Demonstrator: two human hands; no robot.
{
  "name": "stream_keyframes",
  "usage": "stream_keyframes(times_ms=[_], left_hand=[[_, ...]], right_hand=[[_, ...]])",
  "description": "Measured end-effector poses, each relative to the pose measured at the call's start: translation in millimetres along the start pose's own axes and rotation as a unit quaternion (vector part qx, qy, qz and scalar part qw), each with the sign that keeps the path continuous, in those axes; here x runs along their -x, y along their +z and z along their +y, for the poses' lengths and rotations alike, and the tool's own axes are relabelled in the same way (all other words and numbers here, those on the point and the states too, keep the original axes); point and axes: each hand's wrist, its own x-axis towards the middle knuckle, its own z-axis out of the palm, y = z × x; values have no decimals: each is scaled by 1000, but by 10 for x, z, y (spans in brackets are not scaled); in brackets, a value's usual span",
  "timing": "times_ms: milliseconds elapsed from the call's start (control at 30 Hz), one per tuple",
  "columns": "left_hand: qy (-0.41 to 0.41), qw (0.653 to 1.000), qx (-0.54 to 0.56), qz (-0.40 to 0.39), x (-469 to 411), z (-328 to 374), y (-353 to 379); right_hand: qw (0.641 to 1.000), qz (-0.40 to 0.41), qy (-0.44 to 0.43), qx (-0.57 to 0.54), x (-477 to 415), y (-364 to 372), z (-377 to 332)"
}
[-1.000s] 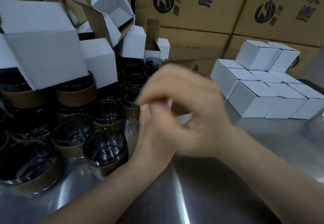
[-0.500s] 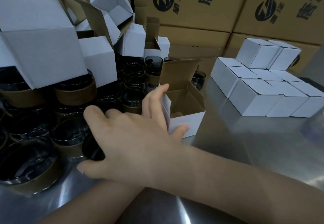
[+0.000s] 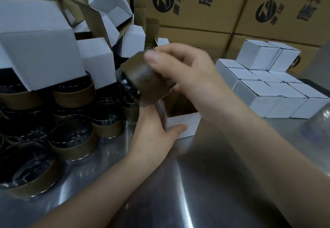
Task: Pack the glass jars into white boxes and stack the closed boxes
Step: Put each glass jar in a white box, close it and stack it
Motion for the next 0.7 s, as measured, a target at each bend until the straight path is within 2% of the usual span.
stream_keyframes(times_ms=[133, 267, 433, 533, 700], left_hand=[[-3, 1000, 13, -16, -11, -2, -40], [-12, 1000, 11, -17, -4, 19, -63], [-20, 999, 20, -19, -9, 13, -69], [-22, 999, 33, -17, -10, 5, -66], [-27, 999, 30, -13, -14, -10, -66]], right_hand=[[999, -7, 11, -48, -36, -219, 75], [999, 7, 16, -49, -40, -346, 159], [999, -13, 20, -38, -49, -446, 209], [1000, -22, 22, 0, -52, -512, 205], [990, -36, 32, 136, -54, -606, 199]])
